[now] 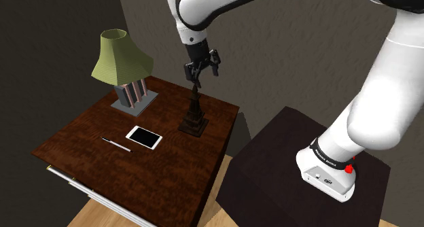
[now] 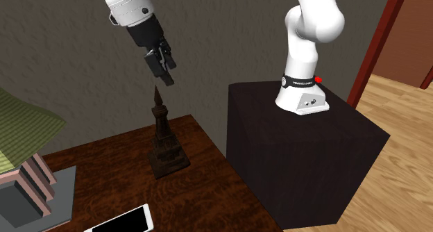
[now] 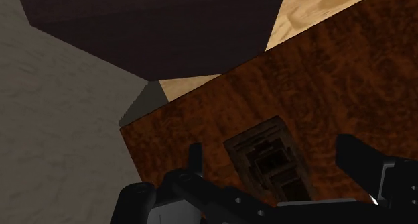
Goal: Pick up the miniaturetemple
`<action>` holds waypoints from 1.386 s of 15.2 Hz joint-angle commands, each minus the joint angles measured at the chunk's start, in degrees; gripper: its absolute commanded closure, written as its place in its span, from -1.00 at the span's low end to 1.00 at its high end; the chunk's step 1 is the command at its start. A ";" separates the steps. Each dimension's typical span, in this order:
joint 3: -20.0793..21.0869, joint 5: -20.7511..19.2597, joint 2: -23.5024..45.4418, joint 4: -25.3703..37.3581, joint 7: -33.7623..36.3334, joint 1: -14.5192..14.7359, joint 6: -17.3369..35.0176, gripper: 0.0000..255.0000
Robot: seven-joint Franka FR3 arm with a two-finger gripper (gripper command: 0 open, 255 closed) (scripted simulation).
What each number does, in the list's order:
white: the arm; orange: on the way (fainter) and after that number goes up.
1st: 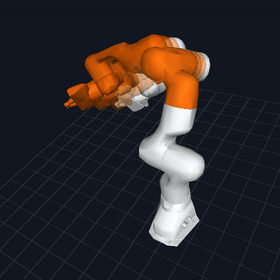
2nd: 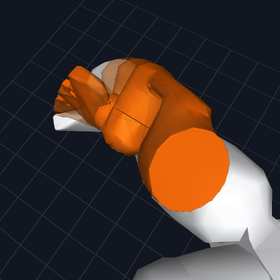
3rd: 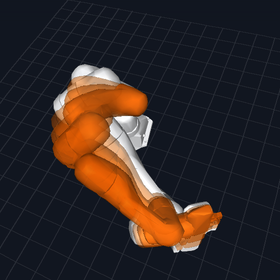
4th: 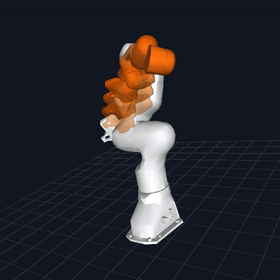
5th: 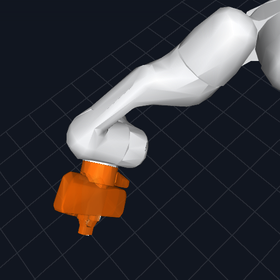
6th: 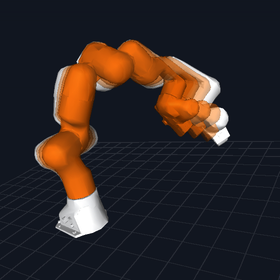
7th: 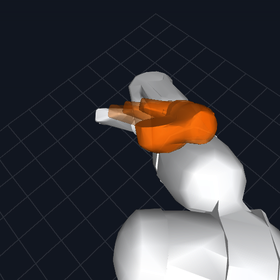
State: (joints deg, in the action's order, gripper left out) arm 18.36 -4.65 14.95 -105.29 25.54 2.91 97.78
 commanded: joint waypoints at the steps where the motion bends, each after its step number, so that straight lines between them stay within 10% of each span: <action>1: -0.29 -1.41 6.02 5.62 2.15 1.04 -1.53 -1.00; 7: -1.85 -3.84 21.50 21.46 6.50 4.68 -6.38 -1.00; 16: -2.28 -4.50 24.26 19.91 6.80 4.87 -2.14 -1.00; 17: -2.28 -4.50 24.31 19.97 6.81 4.89 -2.16 1.00; 21: -2.27 -4.49 24.32 19.90 6.86 4.92 -2.08 1.00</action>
State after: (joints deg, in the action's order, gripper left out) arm 16.09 -9.16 39.21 -85.31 32.39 7.83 95.69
